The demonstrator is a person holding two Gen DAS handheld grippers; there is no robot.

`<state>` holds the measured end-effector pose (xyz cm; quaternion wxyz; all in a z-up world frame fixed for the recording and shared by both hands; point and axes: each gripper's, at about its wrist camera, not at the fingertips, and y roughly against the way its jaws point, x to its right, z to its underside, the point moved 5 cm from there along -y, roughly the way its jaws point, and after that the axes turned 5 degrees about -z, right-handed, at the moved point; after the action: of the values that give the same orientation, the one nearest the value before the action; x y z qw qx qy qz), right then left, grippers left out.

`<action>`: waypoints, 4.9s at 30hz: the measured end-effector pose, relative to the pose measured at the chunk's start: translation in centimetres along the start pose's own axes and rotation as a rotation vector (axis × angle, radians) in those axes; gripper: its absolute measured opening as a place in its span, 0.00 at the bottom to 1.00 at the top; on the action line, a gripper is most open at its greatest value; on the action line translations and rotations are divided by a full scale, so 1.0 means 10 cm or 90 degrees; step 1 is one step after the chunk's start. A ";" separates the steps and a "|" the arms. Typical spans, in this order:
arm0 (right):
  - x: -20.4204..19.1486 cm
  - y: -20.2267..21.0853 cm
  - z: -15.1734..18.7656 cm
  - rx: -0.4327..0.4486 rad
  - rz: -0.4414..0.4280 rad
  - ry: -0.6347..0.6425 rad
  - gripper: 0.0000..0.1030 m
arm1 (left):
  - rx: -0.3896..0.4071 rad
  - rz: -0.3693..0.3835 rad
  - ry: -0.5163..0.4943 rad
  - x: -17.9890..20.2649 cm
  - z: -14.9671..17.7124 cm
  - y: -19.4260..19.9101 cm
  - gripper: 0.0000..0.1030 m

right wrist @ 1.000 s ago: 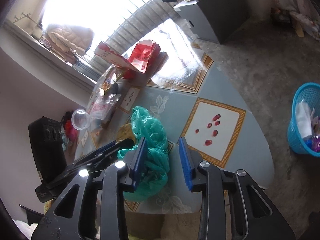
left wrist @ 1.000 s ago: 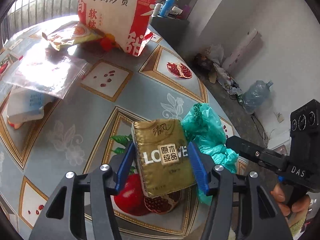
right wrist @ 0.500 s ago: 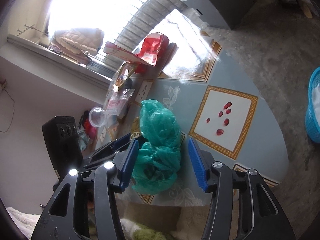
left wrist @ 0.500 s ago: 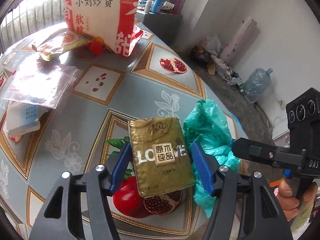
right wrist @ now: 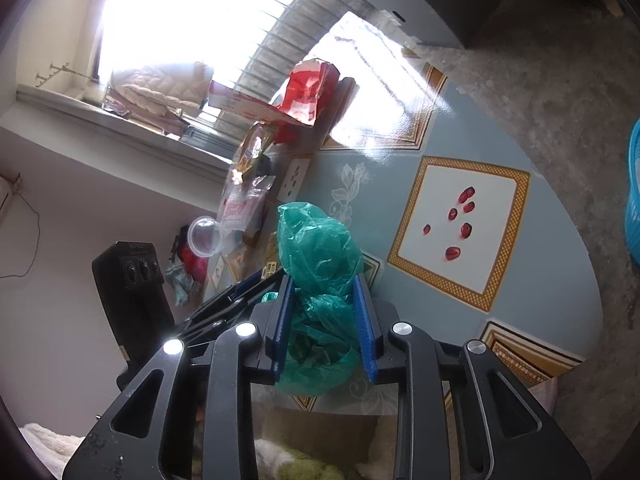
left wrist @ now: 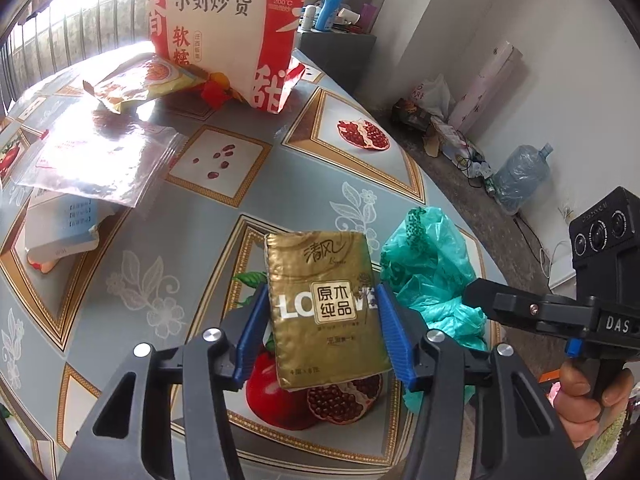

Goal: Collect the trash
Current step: 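Carry the tissue pack and green bag over the wastebasket with both grippers, then open both grippers to drop the tissue pack and green bag in, then move both grippers back over the table, then grasp the clear plastic cup with the left gripper while the right gripper grasps the plastic wrapper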

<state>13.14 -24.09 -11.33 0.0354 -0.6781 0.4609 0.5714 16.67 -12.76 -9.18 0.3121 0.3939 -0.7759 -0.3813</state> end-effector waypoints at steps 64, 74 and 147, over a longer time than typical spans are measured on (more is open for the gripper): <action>1.49 2.42 -0.24 0.417 0.295 -0.083 0.61 | 0.037 0.141 -0.187 2.31 -0.73 -0.36 0.72; 0.69 1.83 -0.32 0.329 0.238 0.046 0.61 | 0.172 0.033 -0.061 0.96 -0.55 0.55 0.72; -0.80 -0.91 -0.22 -0.097 -0.051 0.008 0.04 | 0.162 -0.009 0.159 -1.72 0.04 1.13 0.05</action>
<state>21.40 -15.46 -8.45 0.0036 -0.7004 0.3888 0.5985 20.64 6.52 -3.07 0.3508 0.4799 -0.7704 -0.2303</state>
